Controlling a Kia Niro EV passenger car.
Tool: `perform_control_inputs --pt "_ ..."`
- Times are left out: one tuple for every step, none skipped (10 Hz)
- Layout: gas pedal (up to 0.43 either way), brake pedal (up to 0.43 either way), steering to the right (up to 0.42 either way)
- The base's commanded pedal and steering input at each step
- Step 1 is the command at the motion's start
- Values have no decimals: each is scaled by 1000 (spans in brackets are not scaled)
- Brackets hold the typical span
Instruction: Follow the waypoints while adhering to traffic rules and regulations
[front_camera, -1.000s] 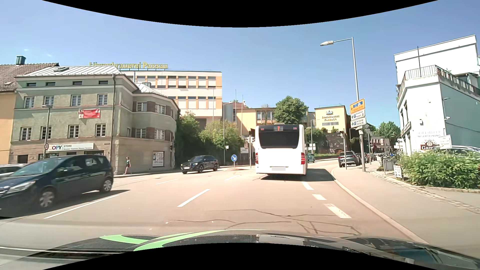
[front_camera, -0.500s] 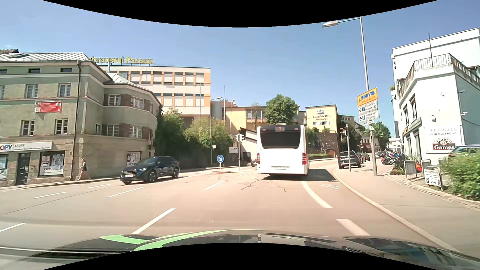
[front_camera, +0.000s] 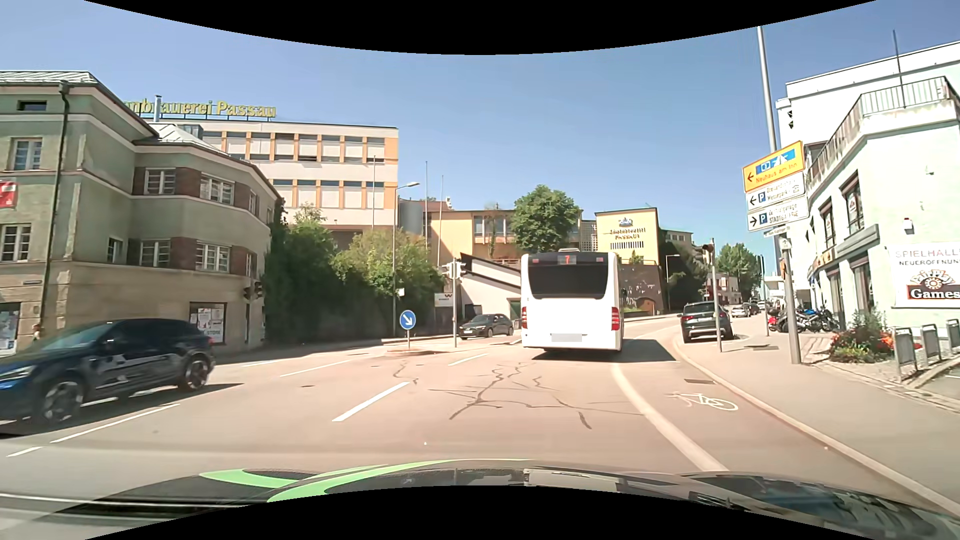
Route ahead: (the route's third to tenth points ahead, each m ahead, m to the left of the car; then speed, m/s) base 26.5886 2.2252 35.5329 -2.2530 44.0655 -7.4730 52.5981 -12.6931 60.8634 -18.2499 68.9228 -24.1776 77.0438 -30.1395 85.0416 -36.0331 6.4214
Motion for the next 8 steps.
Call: perform_control_inputs --pt "220 0 63" --pt "220 0 64" --pt "220 0 67" --pt "228 0 72" --pt "240 0 75" --pt "240 0 80" --pt "240 0 85" --pt "240 0 88"
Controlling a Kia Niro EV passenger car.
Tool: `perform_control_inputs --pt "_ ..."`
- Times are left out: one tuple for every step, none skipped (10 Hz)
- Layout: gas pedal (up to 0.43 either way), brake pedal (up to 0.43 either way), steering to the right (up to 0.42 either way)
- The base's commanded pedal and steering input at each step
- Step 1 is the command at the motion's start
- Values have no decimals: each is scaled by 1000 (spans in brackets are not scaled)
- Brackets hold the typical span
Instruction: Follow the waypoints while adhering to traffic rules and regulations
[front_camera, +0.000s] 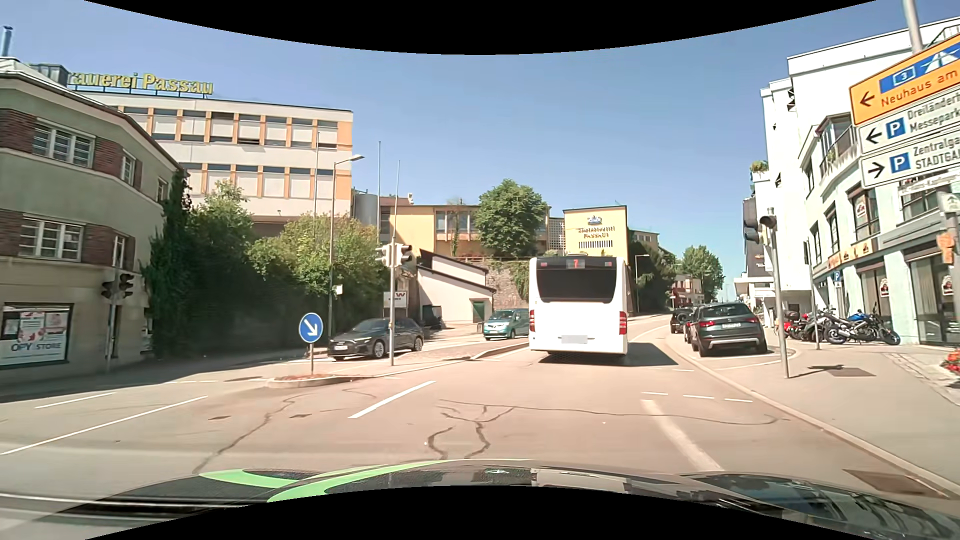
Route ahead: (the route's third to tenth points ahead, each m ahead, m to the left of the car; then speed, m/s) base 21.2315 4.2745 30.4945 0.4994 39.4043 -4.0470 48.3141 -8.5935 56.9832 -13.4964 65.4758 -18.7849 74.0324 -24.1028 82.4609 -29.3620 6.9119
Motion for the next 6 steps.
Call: perform_control_inputs --pt "240 0 90" --pt "240 0 91" --pt "228 0 96" --pt "197 0 100" --pt "157 0 100" --pt "157 0 100"
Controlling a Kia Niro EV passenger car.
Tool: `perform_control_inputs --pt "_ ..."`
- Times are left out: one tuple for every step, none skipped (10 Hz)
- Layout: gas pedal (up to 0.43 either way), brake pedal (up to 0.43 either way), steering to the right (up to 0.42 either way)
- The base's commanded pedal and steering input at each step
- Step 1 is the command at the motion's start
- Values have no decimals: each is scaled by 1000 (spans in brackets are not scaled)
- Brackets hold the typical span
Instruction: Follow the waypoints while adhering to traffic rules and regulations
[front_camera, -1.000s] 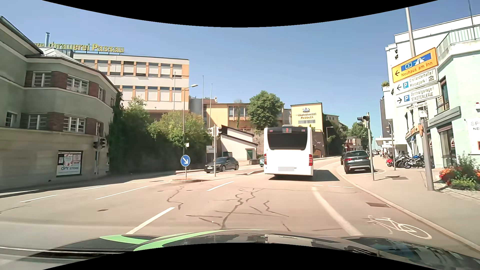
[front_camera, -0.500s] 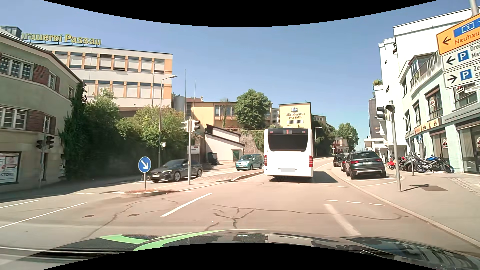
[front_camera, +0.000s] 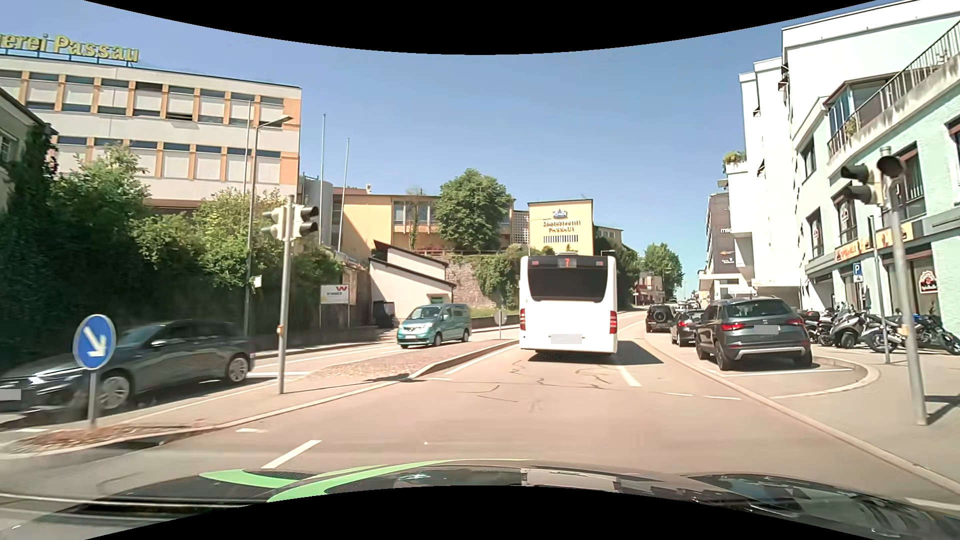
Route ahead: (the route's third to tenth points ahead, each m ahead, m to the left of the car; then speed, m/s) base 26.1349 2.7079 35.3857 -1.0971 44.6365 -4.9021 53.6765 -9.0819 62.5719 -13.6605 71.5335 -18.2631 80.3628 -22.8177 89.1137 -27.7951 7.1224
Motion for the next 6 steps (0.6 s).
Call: perform_control_inputs --pt "150 0 99" --pt "150 0 99" --pt "150 0 98" --pt "150 0 91" --pt "150 0 86" --pt "138 0 83"
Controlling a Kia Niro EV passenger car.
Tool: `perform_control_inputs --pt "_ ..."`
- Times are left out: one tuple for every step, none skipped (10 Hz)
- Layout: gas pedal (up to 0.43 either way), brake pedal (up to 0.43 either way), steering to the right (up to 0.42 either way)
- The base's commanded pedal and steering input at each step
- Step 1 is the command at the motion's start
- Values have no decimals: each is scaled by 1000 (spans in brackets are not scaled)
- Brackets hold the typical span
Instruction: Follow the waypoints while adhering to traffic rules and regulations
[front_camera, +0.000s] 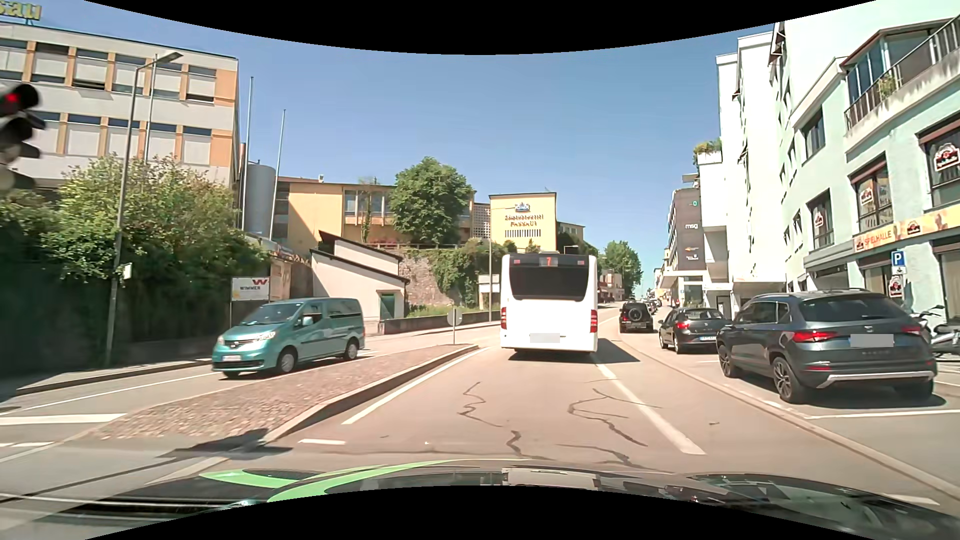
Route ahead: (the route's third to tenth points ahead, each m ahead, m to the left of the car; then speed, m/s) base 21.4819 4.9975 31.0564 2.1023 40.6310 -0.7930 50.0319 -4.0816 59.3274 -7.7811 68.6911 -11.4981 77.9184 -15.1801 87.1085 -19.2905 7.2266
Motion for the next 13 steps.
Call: perform_control_inputs --pt "138 0 83" --pt "138 0 83" --pt "138 0 82" --pt "130 0 78" --pt "130 0 74" --pt "130 0 68" --pt "130 0 61" --pt "130 0 56" --pt "130 0 51" --pt "130 0 45" --pt "130 0 39" --pt "130 0 34" --pt "130 0 23"
